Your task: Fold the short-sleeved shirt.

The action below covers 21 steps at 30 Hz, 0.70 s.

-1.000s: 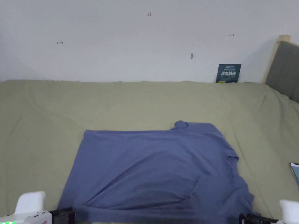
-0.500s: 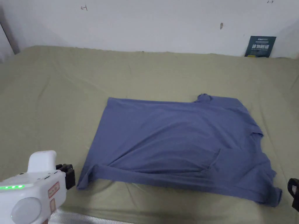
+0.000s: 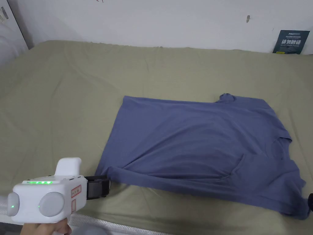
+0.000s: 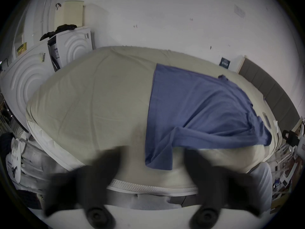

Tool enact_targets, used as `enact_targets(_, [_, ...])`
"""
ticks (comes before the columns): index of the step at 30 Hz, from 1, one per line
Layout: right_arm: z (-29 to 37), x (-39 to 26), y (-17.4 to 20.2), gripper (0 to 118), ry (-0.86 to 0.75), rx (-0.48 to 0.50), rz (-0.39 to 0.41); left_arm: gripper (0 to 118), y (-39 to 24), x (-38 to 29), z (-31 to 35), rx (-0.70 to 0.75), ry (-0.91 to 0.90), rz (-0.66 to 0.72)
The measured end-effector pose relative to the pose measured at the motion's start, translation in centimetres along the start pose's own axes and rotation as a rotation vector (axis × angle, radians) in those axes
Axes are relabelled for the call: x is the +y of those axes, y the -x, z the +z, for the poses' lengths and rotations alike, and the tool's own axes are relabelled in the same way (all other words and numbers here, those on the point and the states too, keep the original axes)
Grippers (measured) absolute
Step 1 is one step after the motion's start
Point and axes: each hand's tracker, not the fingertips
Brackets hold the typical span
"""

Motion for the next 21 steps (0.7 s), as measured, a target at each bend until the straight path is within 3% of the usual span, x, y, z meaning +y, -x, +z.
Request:
enact_targets(2, [-0.4,-0.2,-0.1,0,0.012,-0.001,0.005,114,-0.6,0.9,-0.2,0.018,0.012,-0.017])
enact_targets(4, [-0.8,-0.3,-0.2,0,0.029,0.002,0.005,113,-0.1,-0.1,-4.8,0.025,0.018,-0.019])
enact_targets(5, [-0.9,-0.3,-0.1,0,0.036,0.002,0.005,109,-0.1,0.0,-6.0,0.028,0.027,-0.024])
enact_targets(6, [-1.1,-0.4,-0.2,0,0.043,0.0,0.001,97,0.0,0.1,-6.7,0.035,0.027,-0.022])
enact_targets(7, [-1.3,-0.4,-0.3,0,0.052,-0.001,-0.002,76,0.0,0.3,-7.1,0.042,0.032,-0.026])
enact_targets(8, [-1.6,-0.6,-0.6,0,0.065,-0.001,-0.007,44,-0.3,-0.1,-5.7,0.05,0.029,-0.022])
enact_targets(9, [-1.8,-0.8,-0.9,0,0.071,-0.001,-0.01,0,-0.2,-0.1,-5.5,0.049,0.031,-0.023])
enact_targets(15, [-3.1,-1.5,-2.1,1,0.105,-0.015,-0.022,0,0.2,-0.1,-5.2,0.052,0.005,-0.039])
enact_targets(16, [-3.3,-1.5,-2.3,6,0.107,-0.018,-0.03,0,-1.4,0.3,-3.6,0.051,0.004,-0.038])
enact_targets(17, [-4.0,-2.0,-3.3,31,0.113,-0.012,-0.047,0,-1.6,0.3,-3.4,0.049,0.002,-0.033])
enact_targets(18, [-4.6,-2.0,-3.8,90,0.142,-0.007,-0.07,0,-2.0,0.1,-3.2,0.039,0.012,-0.023])
enact_targets(19, [-4.9,-1.9,-4.0,90,0.164,-0.01,-0.08,0,-2.3,0.0,-3.1,0.034,0.018,-0.018])
enact_targets(21, [-5.9,-1.8,-4.2,118,0.22,0.034,-0.083,0,-0.7,0.6,-4.5,0.03,0.022,-0.018])
